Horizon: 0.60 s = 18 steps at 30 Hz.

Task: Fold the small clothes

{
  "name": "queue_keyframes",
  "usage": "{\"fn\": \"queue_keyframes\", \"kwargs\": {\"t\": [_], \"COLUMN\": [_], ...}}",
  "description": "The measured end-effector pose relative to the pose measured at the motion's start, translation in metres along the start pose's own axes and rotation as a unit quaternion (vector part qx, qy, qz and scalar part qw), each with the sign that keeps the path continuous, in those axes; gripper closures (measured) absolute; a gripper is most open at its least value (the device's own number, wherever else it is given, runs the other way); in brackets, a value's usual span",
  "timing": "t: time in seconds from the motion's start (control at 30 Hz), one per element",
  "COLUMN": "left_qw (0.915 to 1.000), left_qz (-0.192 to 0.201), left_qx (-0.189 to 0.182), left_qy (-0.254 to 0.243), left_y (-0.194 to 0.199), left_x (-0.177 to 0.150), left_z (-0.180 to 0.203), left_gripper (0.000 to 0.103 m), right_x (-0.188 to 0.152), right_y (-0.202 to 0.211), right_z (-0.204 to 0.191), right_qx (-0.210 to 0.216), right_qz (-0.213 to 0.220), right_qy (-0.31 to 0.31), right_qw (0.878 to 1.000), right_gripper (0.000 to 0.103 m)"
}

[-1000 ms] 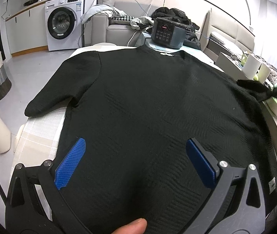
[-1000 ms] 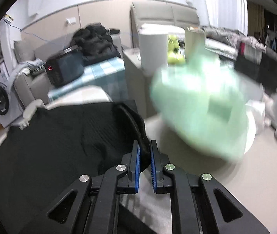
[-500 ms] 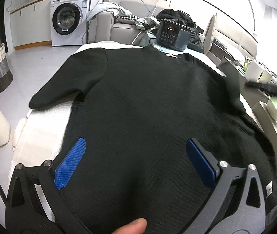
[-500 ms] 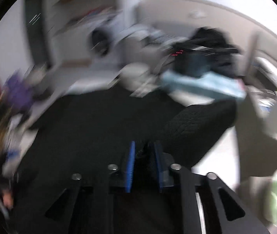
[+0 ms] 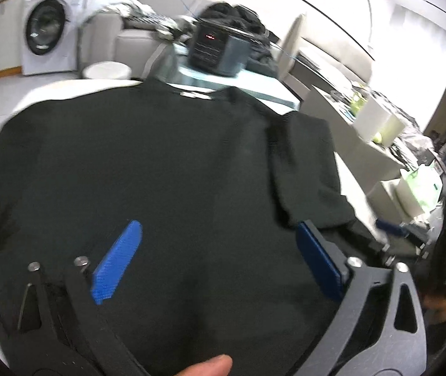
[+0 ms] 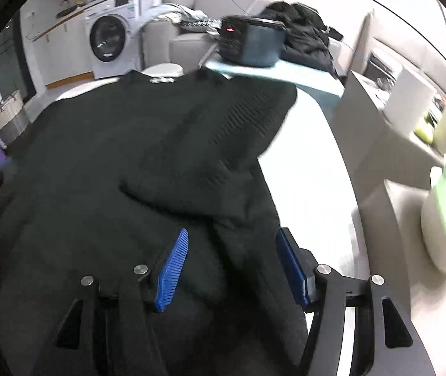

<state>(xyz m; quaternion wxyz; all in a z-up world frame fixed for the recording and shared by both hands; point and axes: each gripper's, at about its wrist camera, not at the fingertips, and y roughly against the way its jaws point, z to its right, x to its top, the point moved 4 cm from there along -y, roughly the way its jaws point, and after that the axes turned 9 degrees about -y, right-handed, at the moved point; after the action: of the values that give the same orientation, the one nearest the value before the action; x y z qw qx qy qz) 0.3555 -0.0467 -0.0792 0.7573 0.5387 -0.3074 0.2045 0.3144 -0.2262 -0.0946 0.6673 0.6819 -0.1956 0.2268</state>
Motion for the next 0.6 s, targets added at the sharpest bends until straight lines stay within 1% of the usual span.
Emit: {"fn": "queue_keyframes", "kwargs": {"t": [0.07, 0.1, 0.13, 0.17, 0.2, 0.23, 0.3, 0.33, 0.37, 0.4, 0.43, 0.47, 0.5, 0.53, 0.57, 0.6], "left_qw": [0.9997, 0.9995, 0.9992, 0.9988, 0.9983, 0.9978, 0.9965, 0.9960, 0.9948, 0.9929, 0.9908, 0.9882, 0.9885, 0.9894, 0.9893, 0.9887], "left_qz": [-0.013, -0.017, -0.022, -0.029, -0.035, -0.039, -0.051, -0.057, -0.064, -0.072, -0.080, -0.090, -0.087, -0.084, -0.087, -0.093], "left_qx": [-0.017, -0.024, -0.030, -0.034, -0.042, -0.048, -0.064, -0.069, -0.079, -0.094, -0.108, -0.121, -0.122, -0.118, -0.117, -0.117], "left_qy": [-0.007, -0.011, -0.015, -0.020, -0.023, -0.023, -0.017, -0.012, -0.003, 0.007, 0.016, 0.024, 0.021, 0.012, 0.006, 0.001], "left_y": [-0.018, -0.026, -0.033, -0.040, -0.047, -0.054, -0.069, -0.077, -0.086, -0.096, -0.104, -0.115, -0.121, -0.122, -0.124, -0.131], "left_x": [0.008, 0.010, 0.012, 0.014, 0.015, 0.016, 0.017, 0.017, 0.019, 0.020, 0.019, 0.020, 0.023, 0.023, 0.024, 0.025], "left_z": [0.013, 0.021, 0.028, 0.034, 0.040, 0.046, 0.053, 0.055, 0.057, 0.060, 0.061, 0.065, 0.070, 0.073, 0.078, 0.082], "left_gripper": [0.019, 0.022, 0.027, 0.028, 0.028, 0.028, 0.028, 0.031, 0.034, 0.035, 0.043, 0.054, 0.056, 0.061, 0.072, 0.077], "right_x": [-0.013, -0.007, -0.008, -0.010, -0.011, -0.013, -0.010, -0.012, -0.014, -0.014, -0.015, -0.017, -0.018, -0.018, -0.018, -0.018], "right_y": [-0.006, -0.013, -0.017, -0.020, -0.019, -0.018, -0.012, -0.009, -0.007, -0.005, -0.003, -0.003, -0.002, -0.003, -0.003, -0.005], "right_z": [0.007, 0.013, 0.021, 0.032, 0.045, 0.055, 0.063, 0.062, 0.061, 0.058, 0.055, 0.055, 0.051, 0.051, 0.048, 0.044], "right_qx": [-0.001, -0.016, -0.055, -0.104, -0.140, -0.152, -0.141, -0.135, -0.132, -0.121, -0.108, -0.099, -0.090, -0.085, -0.082, -0.078], "right_qz": [-0.007, -0.010, -0.010, -0.012, -0.008, -0.010, -0.004, -0.001, 0.000, 0.005, 0.006, 0.006, 0.006, 0.007, 0.009, 0.009], "right_qy": [-0.002, -0.002, -0.006, -0.016, -0.035, -0.058, -0.080, -0.079, -0.076, -0.076, -0.079, -0.082, -0.083, -0.082, -0.080, -0.077], "right_qw": [1.000, 1.000, 0.998, 0.994, 0.989, 0.987, 0.987, 0.988, 0.988, 0.990, 0.991, 0.992, 0.992, 0.993, 0.993, 0.994], "right_gripper": [0.043, 0.049, 0.054, 0.058, 0.058, 0.058, 0.058, 0.058, 0.058, 0.058, 0.058, 0.058, 0.058, 0.058, 0.058, 0.058]}}
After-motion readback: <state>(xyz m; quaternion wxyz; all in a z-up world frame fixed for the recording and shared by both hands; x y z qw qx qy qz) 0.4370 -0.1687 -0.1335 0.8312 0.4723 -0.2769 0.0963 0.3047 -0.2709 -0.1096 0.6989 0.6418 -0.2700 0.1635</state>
